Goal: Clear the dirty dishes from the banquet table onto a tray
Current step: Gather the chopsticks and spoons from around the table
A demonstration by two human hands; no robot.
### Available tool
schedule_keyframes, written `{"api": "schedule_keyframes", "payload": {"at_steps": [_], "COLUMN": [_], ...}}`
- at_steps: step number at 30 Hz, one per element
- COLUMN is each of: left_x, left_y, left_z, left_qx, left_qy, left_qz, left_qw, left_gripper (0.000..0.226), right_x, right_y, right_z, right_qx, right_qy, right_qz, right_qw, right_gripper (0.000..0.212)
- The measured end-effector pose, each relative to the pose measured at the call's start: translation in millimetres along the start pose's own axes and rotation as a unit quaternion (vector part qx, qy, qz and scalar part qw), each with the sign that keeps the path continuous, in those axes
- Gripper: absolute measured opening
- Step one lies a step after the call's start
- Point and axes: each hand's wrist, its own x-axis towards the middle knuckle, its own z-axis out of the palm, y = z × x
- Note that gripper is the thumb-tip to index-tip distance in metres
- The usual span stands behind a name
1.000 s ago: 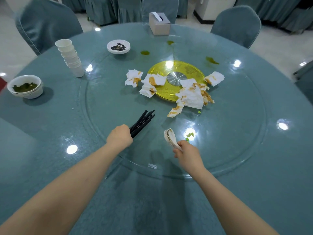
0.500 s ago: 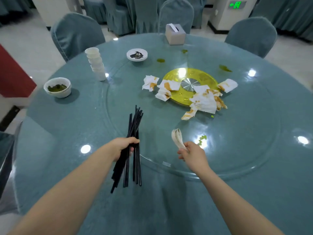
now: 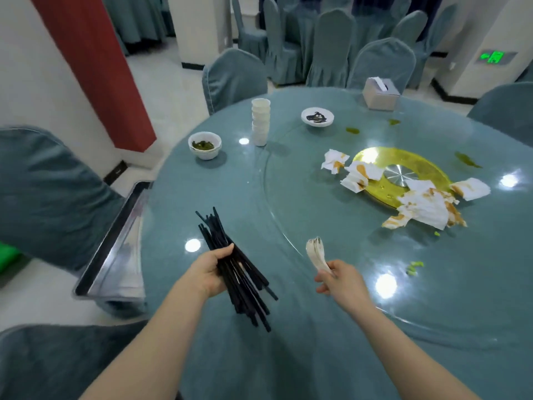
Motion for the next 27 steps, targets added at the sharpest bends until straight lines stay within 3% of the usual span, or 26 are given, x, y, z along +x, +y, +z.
{"api": "schedule_keyframes", "payload": {"at_steps": [7, 12, 17, 22, 27], "left_x": [-88, -159, -222, -274, -307], "left_y": [45, 70, 99, 120, 141], "left_z": [-96, -170, -258, -331, -390], "left_qx": [-0.136, -0.171, -0.209, -0.200, -0.240], "left_qy": [-0.034, -0.059, -0.065, -0.054, -0.022], "left_qz": [0.070, 0.120, 0.145, 0.176, 0.208], "left_qw": [0.988, 0.976, 0.965, 0.962, 0.948], "left_gripper": [0.021, 0.047, 0.024, 0.023, 0.024], "right_x": [-26, -73, -139, -190, -226], "right_y": [-55, -96, -140, -192, -244], "right_z": [91, 165, 237, 295, 346], "right_qx": [0.010, 0.014, 0.024, 0.008, 0.002], "right_qy": [-0.061, -0.080, -0.084, -0.091, -0.136], "right_qz": [-0.021, -0.063, -0.119, -0.166, -0.202], "right_qw": [0.998, 0.995, 0.989, 0.982, 0.970], "right_gripper": [0.005, 0.007, 0.025, 0.009, 0.008]}}
